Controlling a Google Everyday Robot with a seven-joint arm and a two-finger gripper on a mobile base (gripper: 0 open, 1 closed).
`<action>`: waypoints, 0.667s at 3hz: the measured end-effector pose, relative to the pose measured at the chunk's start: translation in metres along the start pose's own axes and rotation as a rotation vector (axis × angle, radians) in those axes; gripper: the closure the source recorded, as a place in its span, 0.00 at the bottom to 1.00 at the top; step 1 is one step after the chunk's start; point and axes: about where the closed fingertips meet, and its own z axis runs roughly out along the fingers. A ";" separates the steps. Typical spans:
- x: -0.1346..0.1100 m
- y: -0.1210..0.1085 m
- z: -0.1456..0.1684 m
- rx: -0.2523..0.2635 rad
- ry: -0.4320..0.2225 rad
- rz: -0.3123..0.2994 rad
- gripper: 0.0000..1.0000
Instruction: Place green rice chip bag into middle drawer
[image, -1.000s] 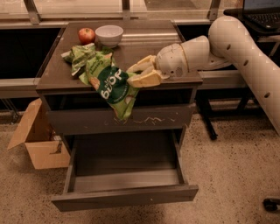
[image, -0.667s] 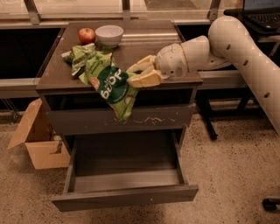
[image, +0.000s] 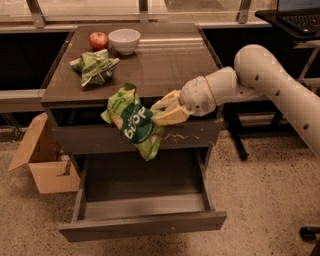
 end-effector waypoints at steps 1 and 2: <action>0.037 0.013 0.007 0.007 0.039 0.086 1.00; 0.078 0.026 0.013 0.012 0.055 0.171 1.00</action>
Offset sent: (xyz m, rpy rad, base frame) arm -0.0357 -0.0488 -0.1256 -0.0852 0.2359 -0.1540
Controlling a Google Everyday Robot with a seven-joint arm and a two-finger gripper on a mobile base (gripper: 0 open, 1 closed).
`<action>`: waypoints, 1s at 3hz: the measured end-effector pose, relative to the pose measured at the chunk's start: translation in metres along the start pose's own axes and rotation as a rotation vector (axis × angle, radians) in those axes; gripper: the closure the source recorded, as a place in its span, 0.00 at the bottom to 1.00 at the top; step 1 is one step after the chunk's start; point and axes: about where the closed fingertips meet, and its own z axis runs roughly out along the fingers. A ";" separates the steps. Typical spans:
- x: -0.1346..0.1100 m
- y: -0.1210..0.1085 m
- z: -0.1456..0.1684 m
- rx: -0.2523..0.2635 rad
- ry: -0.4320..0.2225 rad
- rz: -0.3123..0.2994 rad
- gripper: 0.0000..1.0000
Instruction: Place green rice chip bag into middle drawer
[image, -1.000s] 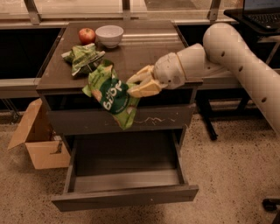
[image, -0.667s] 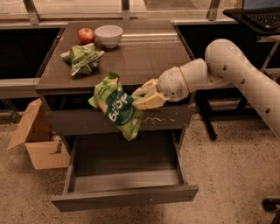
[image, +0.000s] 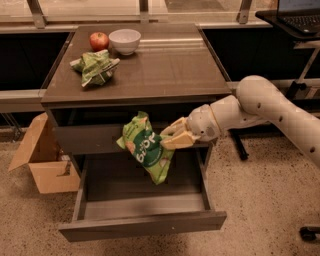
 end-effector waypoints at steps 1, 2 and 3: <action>0.055 0.006 0.006 0.016 0.010 0.100 1.00; 0.087 0.009 0.009 0.040 0.006 0.149 1.00; 0.088 0.009 0.009 0.040 0.006 0.149 1.00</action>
Offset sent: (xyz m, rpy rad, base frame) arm -0.0278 -0.0571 -0.1103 -0.0186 0.1404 -0.1704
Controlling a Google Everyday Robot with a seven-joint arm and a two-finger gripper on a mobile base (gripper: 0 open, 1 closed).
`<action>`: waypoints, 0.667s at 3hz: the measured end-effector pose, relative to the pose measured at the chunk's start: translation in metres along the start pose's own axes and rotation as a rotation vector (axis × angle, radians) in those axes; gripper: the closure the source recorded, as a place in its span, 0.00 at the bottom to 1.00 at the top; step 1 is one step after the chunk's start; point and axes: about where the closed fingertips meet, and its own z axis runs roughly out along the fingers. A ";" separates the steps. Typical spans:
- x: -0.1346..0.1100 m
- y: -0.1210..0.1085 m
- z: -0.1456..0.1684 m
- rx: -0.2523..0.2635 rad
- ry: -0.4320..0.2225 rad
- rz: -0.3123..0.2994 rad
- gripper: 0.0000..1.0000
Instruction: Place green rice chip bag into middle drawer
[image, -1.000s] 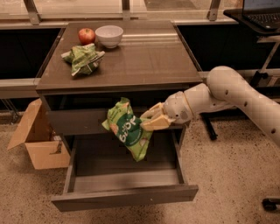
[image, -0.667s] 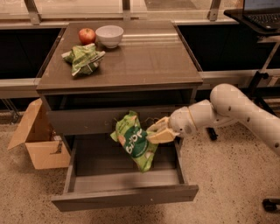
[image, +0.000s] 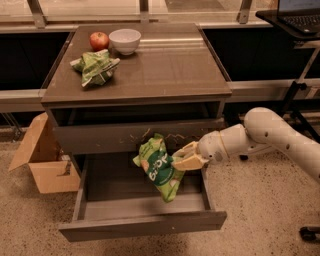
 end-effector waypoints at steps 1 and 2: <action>0.016 -0.006 0.009 0.009 0.012 0.035 1.00; 0.040 -0.016 0.023 0.005 0.008 0.081 1.00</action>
Offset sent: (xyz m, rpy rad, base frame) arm 0.0091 -0.0092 -0.0836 -0.0053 0.1135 -0.0792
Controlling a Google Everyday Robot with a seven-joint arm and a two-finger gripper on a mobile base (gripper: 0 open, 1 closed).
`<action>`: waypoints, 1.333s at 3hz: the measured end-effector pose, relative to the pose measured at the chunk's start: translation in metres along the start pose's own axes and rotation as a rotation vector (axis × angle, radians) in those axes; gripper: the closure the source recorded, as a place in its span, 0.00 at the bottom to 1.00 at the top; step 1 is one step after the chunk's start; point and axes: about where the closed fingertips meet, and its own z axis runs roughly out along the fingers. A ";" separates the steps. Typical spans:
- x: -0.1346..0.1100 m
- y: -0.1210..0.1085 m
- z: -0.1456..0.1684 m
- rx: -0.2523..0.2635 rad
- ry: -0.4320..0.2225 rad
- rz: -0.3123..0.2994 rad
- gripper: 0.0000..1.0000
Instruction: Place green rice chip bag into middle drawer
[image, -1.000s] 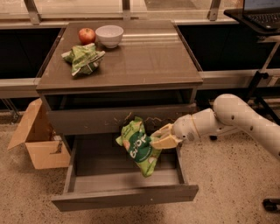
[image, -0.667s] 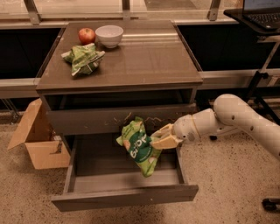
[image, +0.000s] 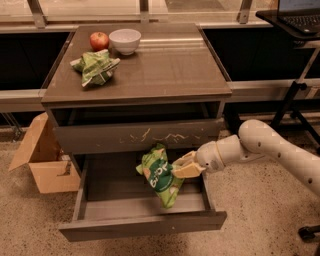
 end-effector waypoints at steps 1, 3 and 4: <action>0.024 -0.017 0.022 -0.018 -0.013 0.050 1.00; 0.057 -0.050 0.056 0.030 -0.063 0.149 1.00; 0.066 -0.061 0.062 0.044 -0.072 0.169 0.84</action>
Offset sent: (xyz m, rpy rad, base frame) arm 0.0328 0.0076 -0.1106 0.0721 0.1187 -0.1497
